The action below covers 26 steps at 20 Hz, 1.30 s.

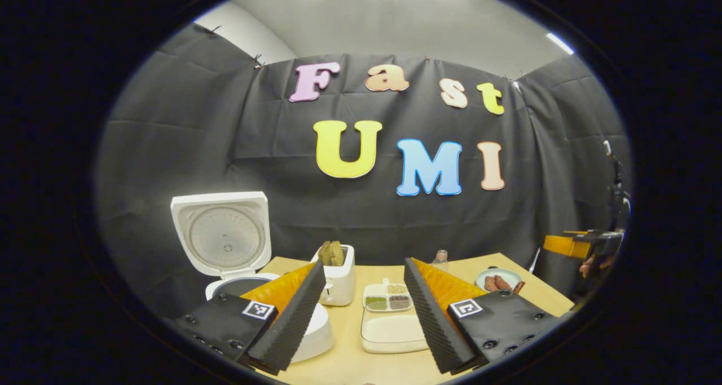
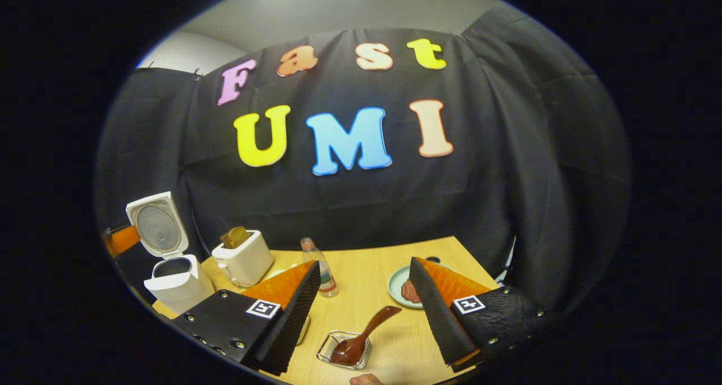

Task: Close the left gripper, press the button to open the rice cooker; take a wooden spoon from the chopstick holder with the right hand, scoop a spoonful of rice and pour it into the rice cooker, then put the wooden spoon back into the chopstick holder.

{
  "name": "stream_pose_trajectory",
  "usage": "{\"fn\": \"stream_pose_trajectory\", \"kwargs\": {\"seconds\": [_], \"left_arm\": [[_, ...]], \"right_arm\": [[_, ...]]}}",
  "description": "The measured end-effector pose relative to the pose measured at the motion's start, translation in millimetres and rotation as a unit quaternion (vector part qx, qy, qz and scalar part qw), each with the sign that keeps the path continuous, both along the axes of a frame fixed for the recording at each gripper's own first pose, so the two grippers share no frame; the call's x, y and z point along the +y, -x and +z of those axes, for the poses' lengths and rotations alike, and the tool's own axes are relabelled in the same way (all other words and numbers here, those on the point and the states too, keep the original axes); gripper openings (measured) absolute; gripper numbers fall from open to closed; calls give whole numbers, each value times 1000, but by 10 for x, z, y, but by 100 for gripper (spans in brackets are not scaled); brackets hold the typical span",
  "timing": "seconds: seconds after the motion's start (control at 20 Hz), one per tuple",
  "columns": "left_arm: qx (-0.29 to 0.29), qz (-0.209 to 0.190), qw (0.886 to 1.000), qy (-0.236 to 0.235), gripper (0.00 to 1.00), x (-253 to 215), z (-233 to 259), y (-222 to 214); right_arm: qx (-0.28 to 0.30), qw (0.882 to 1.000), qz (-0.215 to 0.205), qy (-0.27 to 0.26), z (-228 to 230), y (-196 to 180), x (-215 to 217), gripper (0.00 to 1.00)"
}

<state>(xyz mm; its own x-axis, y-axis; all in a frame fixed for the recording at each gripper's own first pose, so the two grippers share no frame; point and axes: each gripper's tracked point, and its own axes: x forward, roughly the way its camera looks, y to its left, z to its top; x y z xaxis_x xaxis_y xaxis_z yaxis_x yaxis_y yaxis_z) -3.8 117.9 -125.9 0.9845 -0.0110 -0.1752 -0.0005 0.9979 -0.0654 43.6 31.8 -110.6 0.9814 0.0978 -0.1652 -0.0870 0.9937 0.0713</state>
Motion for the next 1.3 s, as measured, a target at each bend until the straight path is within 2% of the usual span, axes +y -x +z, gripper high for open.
{"fn": "stream_pose_trajectory", "kwargs": {"seconds": [0.15, 0.35, 0.7, 0.95, 1.1, 1.3], "left_arm": [[3, 5, 1000, 9, 97, 109, 22, -78], [3, 29, 999, 18, 96, 496, 76, -219], [-2, 82, 996, 17, 97, 1374, 305, -541], [-1, 157, 987, 20, 96, 2056, 575, -866], [1, 218, 976, 8, 96, 2537, 709, -1068], [24, 269, 963, -1, 96, 3018, 677, -1448]], "right_arm": [[-22, 1000, 17, 4, 324, 27, 191, 96], [-38, 998, 41, -6, 551, 35, 438, 95], [-40, 998, 44, -2, 600, -73, 593, 96], [-43, 998, 33, -15, 605, -197, 553, 96], [-37, 999, 29, -14, 570, -256, 539, 96], [-31, 999, 23, -11, 536, -333, 504, 96]]}}
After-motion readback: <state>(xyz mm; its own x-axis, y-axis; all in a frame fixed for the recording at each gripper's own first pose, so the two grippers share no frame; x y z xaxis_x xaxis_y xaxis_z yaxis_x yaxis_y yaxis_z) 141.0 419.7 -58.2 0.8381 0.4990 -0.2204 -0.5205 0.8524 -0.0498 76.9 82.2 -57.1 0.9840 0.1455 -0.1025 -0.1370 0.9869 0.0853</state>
